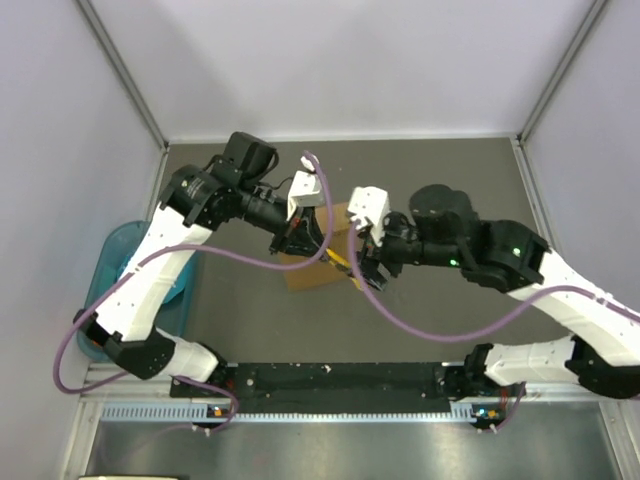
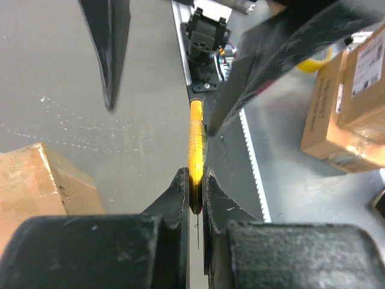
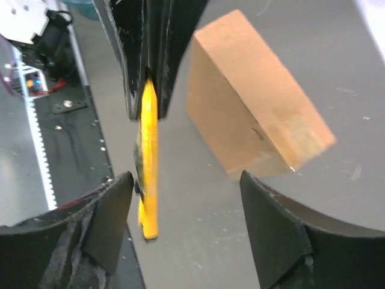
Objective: Unpack the express box
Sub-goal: Cut the express box at the center of the board.
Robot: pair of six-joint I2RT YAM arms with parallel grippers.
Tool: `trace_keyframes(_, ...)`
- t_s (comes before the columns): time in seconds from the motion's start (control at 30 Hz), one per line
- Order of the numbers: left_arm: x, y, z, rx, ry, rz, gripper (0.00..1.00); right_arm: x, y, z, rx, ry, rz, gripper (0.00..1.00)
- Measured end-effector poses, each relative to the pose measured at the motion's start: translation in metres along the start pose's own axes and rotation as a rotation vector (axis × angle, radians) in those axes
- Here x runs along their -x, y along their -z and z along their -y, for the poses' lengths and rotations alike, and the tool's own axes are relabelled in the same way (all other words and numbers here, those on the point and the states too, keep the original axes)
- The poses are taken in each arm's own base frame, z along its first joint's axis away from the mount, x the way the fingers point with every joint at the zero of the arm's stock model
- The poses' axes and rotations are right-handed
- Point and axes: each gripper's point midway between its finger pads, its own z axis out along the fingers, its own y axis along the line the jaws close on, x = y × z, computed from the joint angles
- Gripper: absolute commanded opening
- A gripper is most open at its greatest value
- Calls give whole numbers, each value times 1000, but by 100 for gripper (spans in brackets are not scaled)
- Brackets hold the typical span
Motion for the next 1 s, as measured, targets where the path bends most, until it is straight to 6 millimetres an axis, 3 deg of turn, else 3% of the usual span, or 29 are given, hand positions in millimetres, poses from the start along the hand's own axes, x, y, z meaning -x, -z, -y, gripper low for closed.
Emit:
trace_keyframes(0.1,-5,-1,-4,14,85,41,0,6,21,9,-69,-3,78,93)
trace_keyframes(0.2,2,10,-18,92,141,164,0,22,53,18,-127,-14,199,93)
trace_keyframes(0.33,32,42,-40,240,148,402,0,47,90,33,-189,-54,359,94)
trace_keyframes(0.4,59,61,-47,287,147,504,0,57,98,34,-182,-61,415,94)
trace_keyframes(0.53,102,85,-52,308,152,641,0,72,92,29,-114,-76,483,94)
trace_keyframes(0.7,145,104,-40,276,132,755,0,81,67,22,9,-121,524,90)
trace_keyframes(0.83,161,112,-24,250,100,805,0,100,50,18,94,-139,587,82)
trace_keyframes(1.0,166,116,-12,232,103,830,0,140,57,16,158,-124,763,66)
